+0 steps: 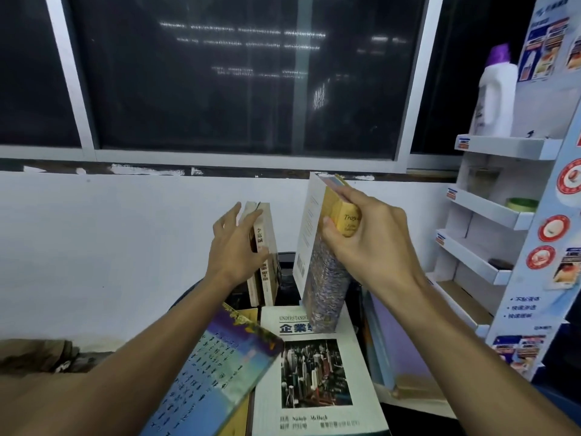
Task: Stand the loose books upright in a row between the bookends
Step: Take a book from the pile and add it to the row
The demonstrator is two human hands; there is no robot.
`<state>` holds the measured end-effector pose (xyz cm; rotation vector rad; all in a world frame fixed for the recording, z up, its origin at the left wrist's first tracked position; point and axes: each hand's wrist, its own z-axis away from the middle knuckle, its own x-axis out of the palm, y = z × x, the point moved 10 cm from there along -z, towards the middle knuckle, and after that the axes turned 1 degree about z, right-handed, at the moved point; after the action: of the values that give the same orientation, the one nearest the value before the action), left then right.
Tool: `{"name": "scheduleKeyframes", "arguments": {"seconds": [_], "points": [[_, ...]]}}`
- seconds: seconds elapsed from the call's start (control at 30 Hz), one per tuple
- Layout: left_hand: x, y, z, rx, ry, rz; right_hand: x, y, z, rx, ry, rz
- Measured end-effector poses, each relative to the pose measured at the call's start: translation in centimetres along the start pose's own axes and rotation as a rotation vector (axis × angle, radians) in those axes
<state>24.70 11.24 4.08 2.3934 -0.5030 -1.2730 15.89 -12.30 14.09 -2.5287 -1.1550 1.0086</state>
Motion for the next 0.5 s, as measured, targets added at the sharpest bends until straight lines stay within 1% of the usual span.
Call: {"name": "scheduleKeyframes", "arguments": {"seconds": [0.1, 0.2, 0.3, 0.5], "points": [[0.7, -1.4, -0.9, -0.047, -0.046, 0.053, 1.6, -0.5, -1.3, -0.039, -0.005, -0.021], [1.6, -2.5, -1.6, -0.073, -0.087, 0.092, 3.1, -0.5, -2.6, -0.031, 0.005, 0.035], [2.2, -2.7, -2.1, -0.053, -0.089, 0.116, 4.6, -0.5, -3.9, -0.050, 0.039, 0.026], [2.5, -2.4, -2.3, -0.007, -0.071, 0.144, 8.4, 0.4, -5.1, -0.071, 0.024, 0.062]]}}
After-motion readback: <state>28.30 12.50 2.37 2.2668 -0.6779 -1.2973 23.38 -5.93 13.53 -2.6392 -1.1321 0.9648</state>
